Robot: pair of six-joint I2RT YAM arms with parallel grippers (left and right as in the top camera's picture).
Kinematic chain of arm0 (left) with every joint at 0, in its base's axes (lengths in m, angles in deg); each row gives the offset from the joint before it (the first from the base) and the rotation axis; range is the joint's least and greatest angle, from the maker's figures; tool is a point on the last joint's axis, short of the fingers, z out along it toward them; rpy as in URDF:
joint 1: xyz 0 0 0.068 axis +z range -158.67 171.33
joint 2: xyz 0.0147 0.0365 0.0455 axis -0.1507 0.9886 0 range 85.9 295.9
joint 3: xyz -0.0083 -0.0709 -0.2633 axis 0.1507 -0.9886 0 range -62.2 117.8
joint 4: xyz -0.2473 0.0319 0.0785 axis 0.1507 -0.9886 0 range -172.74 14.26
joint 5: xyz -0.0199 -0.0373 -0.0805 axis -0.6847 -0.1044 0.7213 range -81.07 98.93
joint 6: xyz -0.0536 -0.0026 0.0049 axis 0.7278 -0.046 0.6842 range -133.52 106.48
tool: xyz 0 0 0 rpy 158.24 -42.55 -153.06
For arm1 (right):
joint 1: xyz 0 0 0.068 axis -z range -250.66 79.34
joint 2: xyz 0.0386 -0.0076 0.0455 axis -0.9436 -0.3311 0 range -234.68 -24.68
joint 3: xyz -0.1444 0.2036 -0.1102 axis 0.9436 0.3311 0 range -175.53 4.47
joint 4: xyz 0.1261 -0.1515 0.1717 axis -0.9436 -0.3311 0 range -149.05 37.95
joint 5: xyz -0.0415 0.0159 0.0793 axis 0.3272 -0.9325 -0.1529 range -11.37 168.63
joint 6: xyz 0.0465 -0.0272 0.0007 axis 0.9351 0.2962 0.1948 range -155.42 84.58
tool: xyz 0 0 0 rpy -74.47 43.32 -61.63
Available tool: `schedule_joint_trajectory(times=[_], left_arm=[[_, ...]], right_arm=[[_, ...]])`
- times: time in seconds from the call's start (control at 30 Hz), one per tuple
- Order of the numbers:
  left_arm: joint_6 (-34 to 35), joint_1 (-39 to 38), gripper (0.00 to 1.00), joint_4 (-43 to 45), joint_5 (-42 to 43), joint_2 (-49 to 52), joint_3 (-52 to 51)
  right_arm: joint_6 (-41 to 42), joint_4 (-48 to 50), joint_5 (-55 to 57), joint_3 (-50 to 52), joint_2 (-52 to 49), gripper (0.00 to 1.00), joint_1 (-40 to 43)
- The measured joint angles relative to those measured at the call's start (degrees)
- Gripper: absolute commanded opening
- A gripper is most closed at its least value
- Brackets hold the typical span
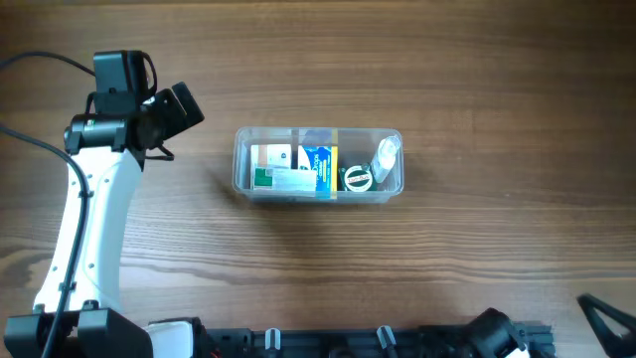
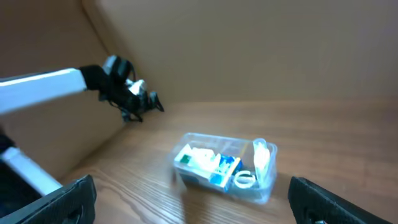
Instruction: Pack container
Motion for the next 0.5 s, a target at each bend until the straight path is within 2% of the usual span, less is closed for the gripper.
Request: schedule_joint_trajectory(times=[0.3, 0.5], left_arm=[[0.0, 0.0, 1.0, 0.0, 0.0, 0.0, 0.0], [0.0, 0.0, 1.0, 0.0, 0.02, 0.0, 0.0]], right_arm=[[-0.87, -0.39, -1.9, 2.93, 4.0, 1.0, 0.0], [-0.85, 17.75, -8.9, 16.59, 4.04, 1.0, 0.0]])
